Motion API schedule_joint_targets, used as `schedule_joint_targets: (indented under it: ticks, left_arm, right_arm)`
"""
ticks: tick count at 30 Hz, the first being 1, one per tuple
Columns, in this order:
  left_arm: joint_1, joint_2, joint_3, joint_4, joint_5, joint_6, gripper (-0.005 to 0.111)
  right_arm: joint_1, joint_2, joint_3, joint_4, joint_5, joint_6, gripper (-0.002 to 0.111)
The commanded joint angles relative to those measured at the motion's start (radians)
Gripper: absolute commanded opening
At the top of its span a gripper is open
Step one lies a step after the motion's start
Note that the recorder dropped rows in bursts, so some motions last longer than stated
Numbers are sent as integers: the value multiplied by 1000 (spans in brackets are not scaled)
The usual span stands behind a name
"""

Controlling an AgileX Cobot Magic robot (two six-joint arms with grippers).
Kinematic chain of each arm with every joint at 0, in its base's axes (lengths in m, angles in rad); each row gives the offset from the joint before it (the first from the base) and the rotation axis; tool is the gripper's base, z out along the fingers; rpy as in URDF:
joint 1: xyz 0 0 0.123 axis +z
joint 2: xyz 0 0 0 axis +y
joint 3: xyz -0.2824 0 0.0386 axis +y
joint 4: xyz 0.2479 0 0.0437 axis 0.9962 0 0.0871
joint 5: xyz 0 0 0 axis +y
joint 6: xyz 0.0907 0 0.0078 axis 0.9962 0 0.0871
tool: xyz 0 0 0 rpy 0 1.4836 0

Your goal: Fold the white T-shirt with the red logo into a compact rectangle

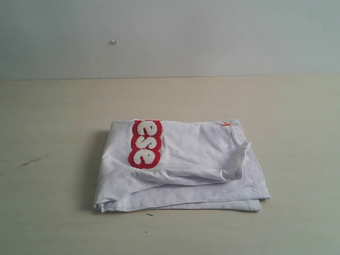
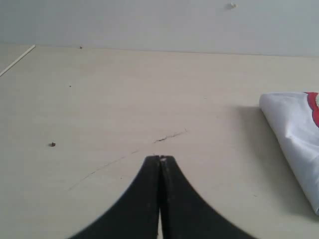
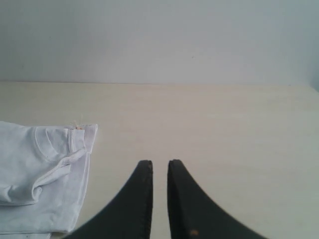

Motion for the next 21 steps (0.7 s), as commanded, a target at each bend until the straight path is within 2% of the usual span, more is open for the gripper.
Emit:
schedule_joint_targets:
  ticks: [1,9,21]
  left_arm:
    - [-5,-7,3,-5,-13,-1,0]
    - [-5,-7,3,-5,-13,-1,0]
    - [-5,-7,3,-5,-13,-1,0]
  right_arm:
    - [-36,-18,5,-12,21,-1,14]
    - [-85,-18,5,-13,14,85,14]
    - [-85,-18,5,-12,18,96,14]
